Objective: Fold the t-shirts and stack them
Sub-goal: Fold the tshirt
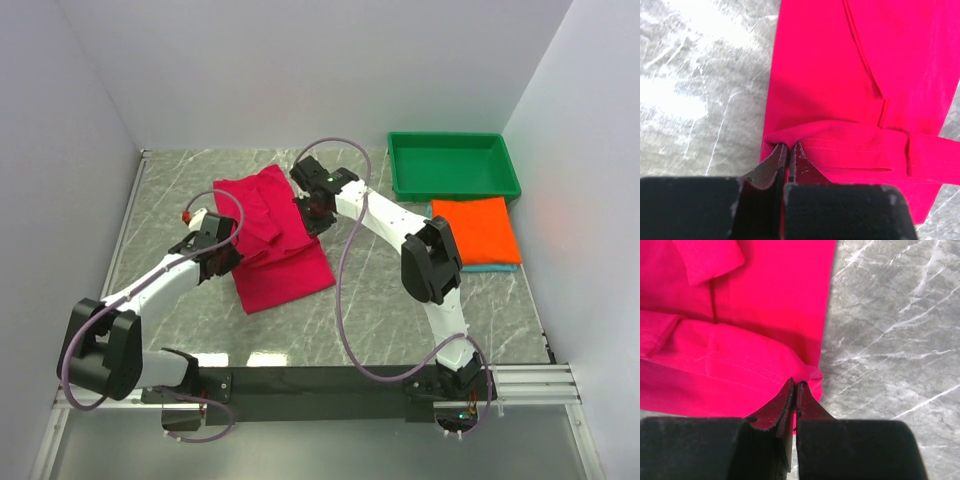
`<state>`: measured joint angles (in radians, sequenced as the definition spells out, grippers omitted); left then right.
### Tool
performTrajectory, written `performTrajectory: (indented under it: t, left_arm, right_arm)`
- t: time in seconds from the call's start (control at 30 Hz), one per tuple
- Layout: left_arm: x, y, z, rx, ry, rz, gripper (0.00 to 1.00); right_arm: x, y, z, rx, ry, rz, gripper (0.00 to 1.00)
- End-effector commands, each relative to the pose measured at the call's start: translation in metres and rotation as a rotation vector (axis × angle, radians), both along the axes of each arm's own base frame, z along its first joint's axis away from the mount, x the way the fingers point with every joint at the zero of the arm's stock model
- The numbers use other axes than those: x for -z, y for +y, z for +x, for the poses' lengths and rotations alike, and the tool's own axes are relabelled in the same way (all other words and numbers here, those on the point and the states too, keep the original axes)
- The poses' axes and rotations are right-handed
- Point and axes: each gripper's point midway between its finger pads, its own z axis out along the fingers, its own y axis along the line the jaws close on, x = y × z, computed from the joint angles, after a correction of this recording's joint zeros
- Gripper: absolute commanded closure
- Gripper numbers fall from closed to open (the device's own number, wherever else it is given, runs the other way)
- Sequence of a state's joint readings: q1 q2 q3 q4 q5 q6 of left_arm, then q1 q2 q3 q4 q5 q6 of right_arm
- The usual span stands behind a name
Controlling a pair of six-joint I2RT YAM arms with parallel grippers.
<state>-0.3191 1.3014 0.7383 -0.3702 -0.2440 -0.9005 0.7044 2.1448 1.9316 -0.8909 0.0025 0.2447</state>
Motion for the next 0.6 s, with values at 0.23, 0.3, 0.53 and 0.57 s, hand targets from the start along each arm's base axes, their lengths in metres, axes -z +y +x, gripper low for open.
performTrajectory:
  t: [0.23, 0.3, 0.53, 0.57]
  left_arm:
    - [0.001, -0.004, 0.026, -0.001, -0.043, -0.002, 0.99]
    - [0.005, -0.001, 0.026, -0.010, -0.032, 0.007, 0.99]
    - [0.011, 0.000, 0.030, -0.019, -0.024, 0.018, 0.98]
    - [0.013, 0.000, 0.030, -0.018, -0.021, 0.020, 0.99]
  right_arm:
    - [0.002, 0.012, 0.029, 0.025, -0.059, 0.053, 1.00]
    - [0.007, 0.012, 0.030, 0.032, -0.055, 0.053, 1.00]
    - [0.014, 0.011, 0.039, 0.056, -0.067, 0.068, 0.97]
    - [0.014, 0.011, 0.040, 0.059, -0.067, 0.071, 0.96]
